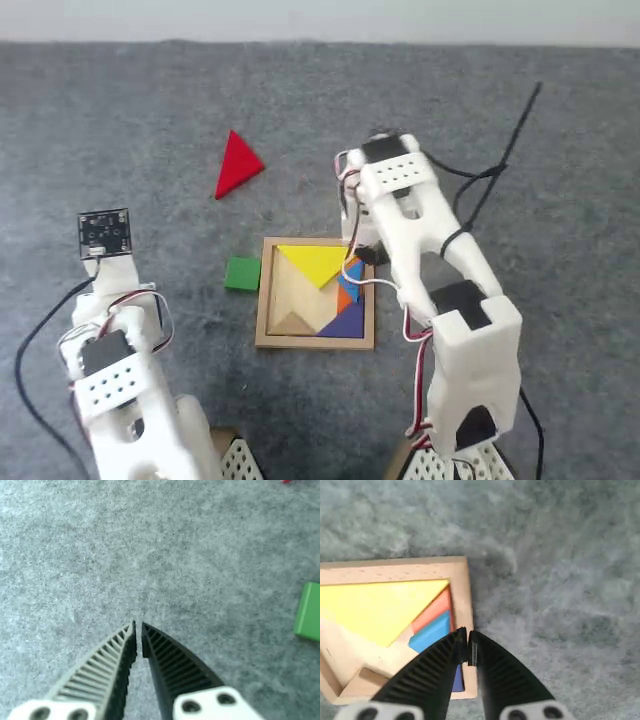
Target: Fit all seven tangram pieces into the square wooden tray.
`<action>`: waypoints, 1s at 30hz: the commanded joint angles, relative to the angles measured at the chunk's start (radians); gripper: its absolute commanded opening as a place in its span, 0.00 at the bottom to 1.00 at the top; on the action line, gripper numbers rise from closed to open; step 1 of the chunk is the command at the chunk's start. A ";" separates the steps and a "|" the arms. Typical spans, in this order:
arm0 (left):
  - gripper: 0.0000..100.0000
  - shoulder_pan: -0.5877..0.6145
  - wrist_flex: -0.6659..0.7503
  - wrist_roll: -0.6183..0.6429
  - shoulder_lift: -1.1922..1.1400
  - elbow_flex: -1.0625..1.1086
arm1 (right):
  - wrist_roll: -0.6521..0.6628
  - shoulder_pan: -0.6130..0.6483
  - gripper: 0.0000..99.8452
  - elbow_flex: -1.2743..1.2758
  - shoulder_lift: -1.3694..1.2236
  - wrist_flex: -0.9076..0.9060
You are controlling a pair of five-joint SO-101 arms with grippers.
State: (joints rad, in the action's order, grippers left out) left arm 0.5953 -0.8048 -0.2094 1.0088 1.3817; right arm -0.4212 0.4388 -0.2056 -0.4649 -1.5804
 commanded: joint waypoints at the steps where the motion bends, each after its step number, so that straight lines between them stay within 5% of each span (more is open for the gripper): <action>1: 0.02 0.002 0.020 0.002 0.025 -0.050 | 0.009 0.021 0.01 -0.005 0.005 0.002; 22: 0.02 0.002 0.018 0.008 0.025 -0.050 | 0.006 0.104 0.01 0.044 0.001 0.025; 30: 0.02 0.000 0.017 0.009 0.025 -0.050 | -0.087 0.136 0.01 0.044 0.002 0.027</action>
State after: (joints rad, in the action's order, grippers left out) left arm 0.5953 -0.8048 -0.2094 1.0088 1.3817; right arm -0.4826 0.5616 -0.1550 -0.4772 -1.5650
